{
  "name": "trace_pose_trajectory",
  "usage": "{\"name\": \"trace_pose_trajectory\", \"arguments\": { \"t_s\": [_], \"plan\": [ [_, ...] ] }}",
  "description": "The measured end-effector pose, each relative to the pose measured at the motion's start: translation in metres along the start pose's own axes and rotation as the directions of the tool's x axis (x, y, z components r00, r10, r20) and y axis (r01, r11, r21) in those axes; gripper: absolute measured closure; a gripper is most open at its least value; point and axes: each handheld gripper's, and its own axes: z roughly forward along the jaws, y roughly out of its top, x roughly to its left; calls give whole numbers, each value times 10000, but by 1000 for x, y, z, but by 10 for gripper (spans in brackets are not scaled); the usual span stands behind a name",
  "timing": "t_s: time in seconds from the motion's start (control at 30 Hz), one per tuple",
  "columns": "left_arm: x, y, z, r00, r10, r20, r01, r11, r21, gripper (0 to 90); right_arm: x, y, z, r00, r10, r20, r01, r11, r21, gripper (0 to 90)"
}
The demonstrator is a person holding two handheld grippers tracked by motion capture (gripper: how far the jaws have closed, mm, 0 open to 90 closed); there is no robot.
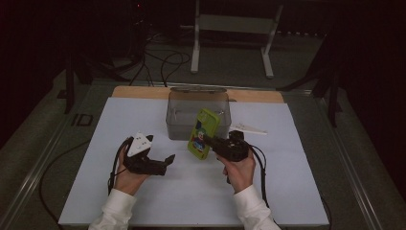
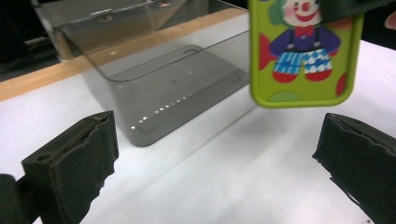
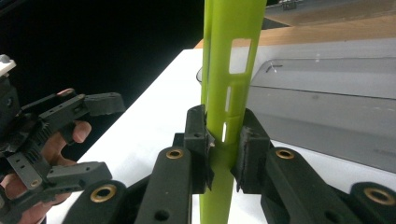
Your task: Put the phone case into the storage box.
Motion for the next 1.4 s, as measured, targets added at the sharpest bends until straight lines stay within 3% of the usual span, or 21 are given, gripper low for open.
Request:
{"name": "trace_pose_trajectory", "arguments": {
  "t_s": [0.5, 0.9, 1.4],
  "plan": [
    [18, -20, -26, 9974, -86, -714, 70, 9997, -231, 0, -1, 7, -5, 10000, 18, 76, -19, 10000, 68, 780],
    [30, -46, -49, 9917, -515, -1177, 473, 9981, -384, 0, -8, 13, -9, 9995, 128, 298, -138, 9994, 332, 780],
    [32, -71, -65, 9851, -613, -1604, 507, 9963, -697, 0, -8, 28, -13, 9986, -98, 525, 67, 9982, 591, 780]
  ]
}}
